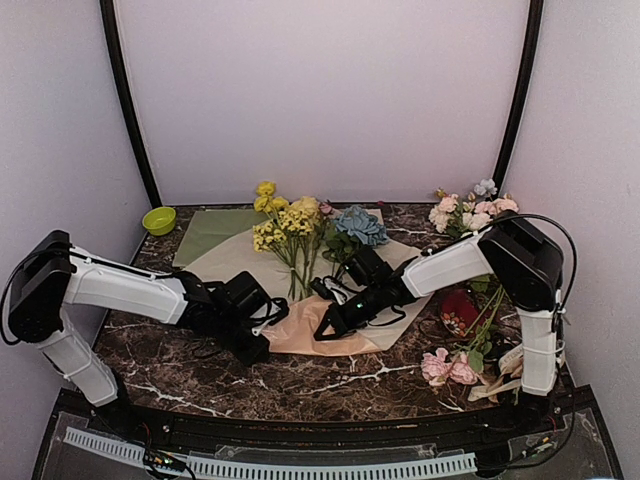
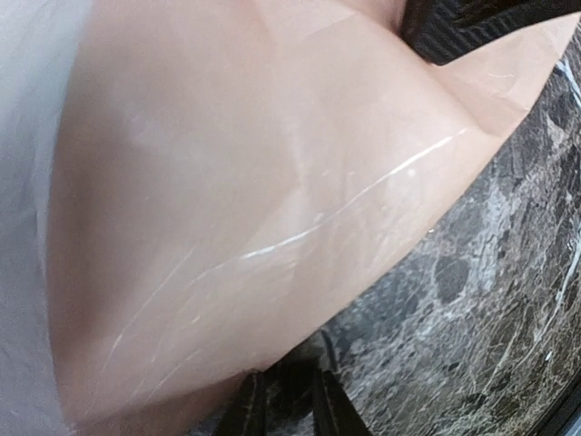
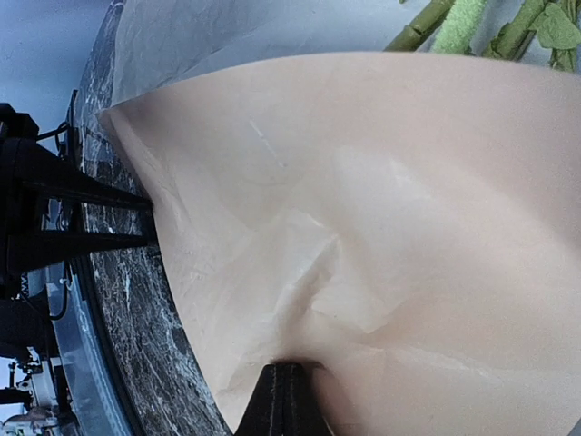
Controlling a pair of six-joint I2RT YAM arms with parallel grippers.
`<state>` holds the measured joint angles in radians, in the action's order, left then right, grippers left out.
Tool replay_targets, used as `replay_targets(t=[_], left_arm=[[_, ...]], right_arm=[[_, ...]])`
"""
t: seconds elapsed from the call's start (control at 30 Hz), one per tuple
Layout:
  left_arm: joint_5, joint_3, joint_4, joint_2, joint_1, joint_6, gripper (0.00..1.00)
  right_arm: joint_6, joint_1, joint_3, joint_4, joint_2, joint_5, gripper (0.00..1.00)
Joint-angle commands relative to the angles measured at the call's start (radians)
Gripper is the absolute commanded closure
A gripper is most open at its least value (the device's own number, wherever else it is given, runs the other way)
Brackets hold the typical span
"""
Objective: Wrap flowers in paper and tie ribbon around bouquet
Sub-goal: Press the fold line on the 1/4-folded wrapping paper.
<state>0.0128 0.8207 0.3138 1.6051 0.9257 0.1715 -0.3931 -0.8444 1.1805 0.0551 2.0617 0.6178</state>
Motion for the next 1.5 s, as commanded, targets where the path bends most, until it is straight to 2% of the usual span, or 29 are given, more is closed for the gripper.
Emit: replay_targets(t=[0.0,0.1,0.3,0.43,0.5,0.63,0.73,0.93,1.47], left_arm=[[-0.019,-0.075,0.107,-0.050,-0.088,0.136,0.84],[0.006,-0.120,0.143,-0.095,-0.158,0.204,0.88],[0.016,-0.193,0.221,-0.246,-0.223,0.307,0.88],[0.073,-0.123,0.185,-0.298,-0.218,0.255,0.88],[0.076,-0.064,0.166,-0.300,-0.169,0.207,0.88],[0.094,0.033,0.080,-0.270,-0.053,0.060,0.88],[0.065,0.069,0.017,-0.187,-0.057,0.054,0.88],[0.066,0.113,0.015,-0.003,-0.111,0.100,0.90],[0.022,-0.183,0.103,-0.104,-0.226,0.309,0.91]], right_arm=[[0.027,-0.005,0.010,0.066,0.037,-0.036,1.00],[0.034,-0.006,0.007,0.072,0.031,-0.042,1.00],[0.034,-0.006,0.001,0.068,0.031,-0.043,1.00],[0.034,-0.007,0.001,0.066,0.032,-0.042,1.00],[0.035,-0.008,0.001,0.067,0.031,-0.044,0.99],[0.032,-0.009,-0.006,0.060,0.029,-0.048,0.99],[0.028,-0.009,-0.005,0.058,0.032,-0.047,0.99],[0.029,-0.010,-0.013,0.059,0.029,-0.051,0.99],[0.045,-0.010,-0.005,0.071,0.035,-0.048,1.00]])
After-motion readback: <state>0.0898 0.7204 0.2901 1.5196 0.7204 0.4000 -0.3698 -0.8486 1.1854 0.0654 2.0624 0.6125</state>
